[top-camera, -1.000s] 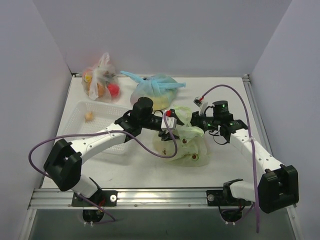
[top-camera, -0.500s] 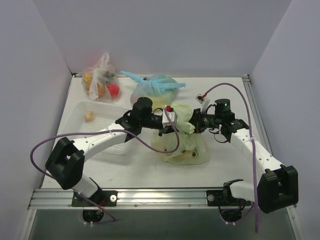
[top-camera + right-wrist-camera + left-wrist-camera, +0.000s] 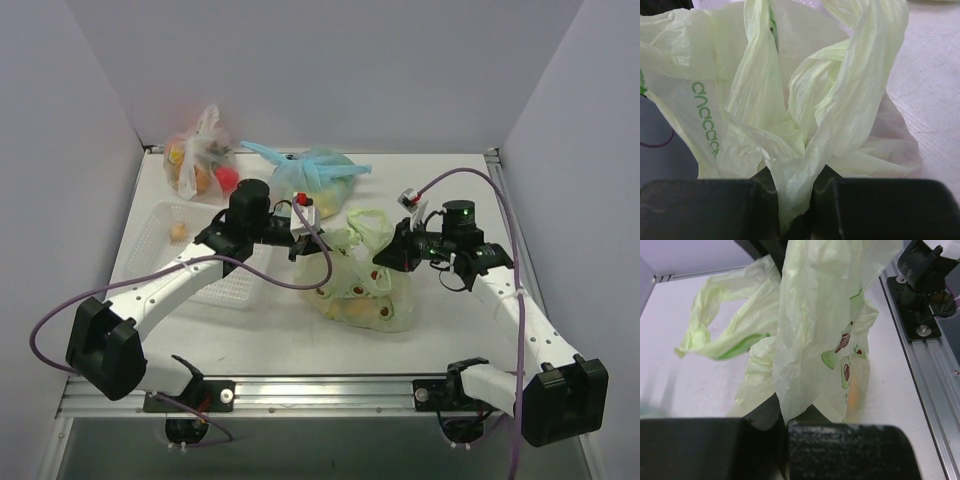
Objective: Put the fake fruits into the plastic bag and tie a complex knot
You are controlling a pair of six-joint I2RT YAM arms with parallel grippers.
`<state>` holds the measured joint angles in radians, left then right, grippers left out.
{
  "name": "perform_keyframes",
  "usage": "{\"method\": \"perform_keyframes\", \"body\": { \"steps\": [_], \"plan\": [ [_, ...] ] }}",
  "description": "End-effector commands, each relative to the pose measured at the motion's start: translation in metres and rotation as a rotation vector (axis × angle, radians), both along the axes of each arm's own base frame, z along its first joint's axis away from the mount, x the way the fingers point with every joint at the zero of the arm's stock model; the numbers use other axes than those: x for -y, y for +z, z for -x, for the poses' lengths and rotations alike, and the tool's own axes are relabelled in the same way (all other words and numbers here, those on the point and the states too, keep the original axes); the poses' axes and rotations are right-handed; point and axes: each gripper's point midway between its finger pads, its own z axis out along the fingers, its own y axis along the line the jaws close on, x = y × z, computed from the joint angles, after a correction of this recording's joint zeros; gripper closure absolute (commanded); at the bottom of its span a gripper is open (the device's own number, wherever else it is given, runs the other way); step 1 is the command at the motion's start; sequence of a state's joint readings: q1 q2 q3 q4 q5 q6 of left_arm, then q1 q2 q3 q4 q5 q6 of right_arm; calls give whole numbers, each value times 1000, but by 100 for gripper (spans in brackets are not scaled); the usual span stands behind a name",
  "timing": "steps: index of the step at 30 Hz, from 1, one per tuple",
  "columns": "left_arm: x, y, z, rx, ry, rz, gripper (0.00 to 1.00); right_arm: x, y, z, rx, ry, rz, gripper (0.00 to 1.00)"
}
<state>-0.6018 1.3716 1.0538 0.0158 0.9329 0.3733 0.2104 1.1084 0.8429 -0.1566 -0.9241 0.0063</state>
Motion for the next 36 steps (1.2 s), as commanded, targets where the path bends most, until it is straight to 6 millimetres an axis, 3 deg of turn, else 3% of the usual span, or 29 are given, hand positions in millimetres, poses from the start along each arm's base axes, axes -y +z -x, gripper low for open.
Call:
{"method": "perform_keyframes", "body": {
  "steps": [1, 2, 4, 5, 6, 11, 16, 24, 25, 26, 32, 33, 34, 36],
  "plan": [
    [18, 30, 11, 63, -113, 48, 100, -12, 15, 5, 99, 96, 24, 100],
    [25, 20, 18, 21, -147, 23, 100, -14, 14, 6, 97, 105, 29, 100],
    [35, 28, 14, 29, -163, 27, 100, -21, 18, 7, 117, 133, 31, 100],
    [40, 20, 10, -5, -172, 11, 100, -22, 18, 9, 115, 145, 37, 100],
    [44, 29, 7, 5, -187, 22, 100, -23, 22, 10, 127, 158, 34, 96],
    [52, 19, -3, -23, -197, 1, 100, -24, 27, 18, 152, 196, 34, 74],
    [50, 9, 4, -56, -217, -23, 100, -25, 33, 27, 173, 223, 17, 49],
    [52, -5, 8, -55, -214, -61, 100, -28, 42, 28, 196, 236, 5, 34],
    [54, -7, 8, -64, -216, -69, 100, -30, 43, 28, 204, 240, 5, 19],
    [56, -7, 10, -63, -221, -71, 100, -30, 42, 27, 205, 238, 8, 18],
    [64, -8, 14, -39, -236, -102, 99, -35, 46, 12, 208, 196, 10, 20],
    [64, -10, 16, -41, -235, -111, 98, -35, 47, 11, 211, 194, 9, 23],
    [63, -13, 17, -53, -241, -123, 98, -36, 47, 10, 210, 195, 8, 35],
    [61, -16, 18, -55, -245, -136, 96, -35, 47, 9, 212, 191, 10, 49]
  ]
}}
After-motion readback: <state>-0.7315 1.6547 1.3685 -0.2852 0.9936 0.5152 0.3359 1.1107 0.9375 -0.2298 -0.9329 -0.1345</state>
